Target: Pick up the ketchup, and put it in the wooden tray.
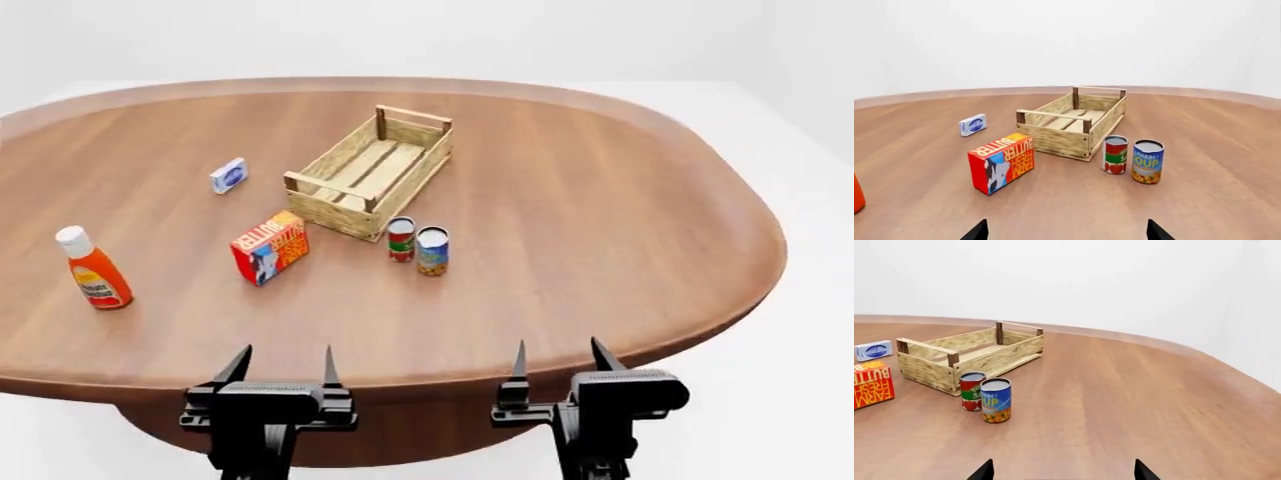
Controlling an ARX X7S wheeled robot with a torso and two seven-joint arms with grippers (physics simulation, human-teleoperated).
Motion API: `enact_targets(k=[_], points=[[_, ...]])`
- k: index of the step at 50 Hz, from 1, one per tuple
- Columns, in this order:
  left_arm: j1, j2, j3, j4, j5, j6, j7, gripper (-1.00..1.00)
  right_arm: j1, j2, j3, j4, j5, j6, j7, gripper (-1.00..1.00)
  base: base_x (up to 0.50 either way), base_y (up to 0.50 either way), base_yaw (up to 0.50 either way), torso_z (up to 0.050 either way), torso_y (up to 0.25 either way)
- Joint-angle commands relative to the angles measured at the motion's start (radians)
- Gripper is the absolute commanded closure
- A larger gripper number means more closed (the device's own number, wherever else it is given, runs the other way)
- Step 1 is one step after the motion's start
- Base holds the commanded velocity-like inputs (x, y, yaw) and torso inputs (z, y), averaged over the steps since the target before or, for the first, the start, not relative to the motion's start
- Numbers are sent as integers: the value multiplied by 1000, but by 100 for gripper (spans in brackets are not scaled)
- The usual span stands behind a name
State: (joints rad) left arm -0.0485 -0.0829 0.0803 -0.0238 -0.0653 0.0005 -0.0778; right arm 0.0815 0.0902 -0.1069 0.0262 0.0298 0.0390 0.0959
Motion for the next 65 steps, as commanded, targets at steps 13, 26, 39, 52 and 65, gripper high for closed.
enact_targets(k=[13, 26, 39, 52, 65], points=[[-113, -54, 27, 60, -43, -108, 8, -100, 69, 53, -36, -71, -21, 152, 23, -100, 0, -274, 0, 0, 0], [-247, -67, 38, 42, -22, -180, -20, -100, 182, 95, -54, -173, -1, 352, -30, -100, 202, 0, 0, 0, 0], [-288, -75, 42, 29, -33, -188, -25, -100, 191, 116, -55, -228, 8, 400, -35, -100, 473, 0, 0, 0, 0], [-293, -82, 46, 38, -42, -191, -34, -100, 193, 126, -66, -244, 12, 398, -37, -100, 495, 0, 0, 0, 0], [-309, -87, 46, 15, -46, -180, -48, -100, 219, 134, -82, -262, 2, 424, -31, -100, 129, 0, 3, 0, 0]])
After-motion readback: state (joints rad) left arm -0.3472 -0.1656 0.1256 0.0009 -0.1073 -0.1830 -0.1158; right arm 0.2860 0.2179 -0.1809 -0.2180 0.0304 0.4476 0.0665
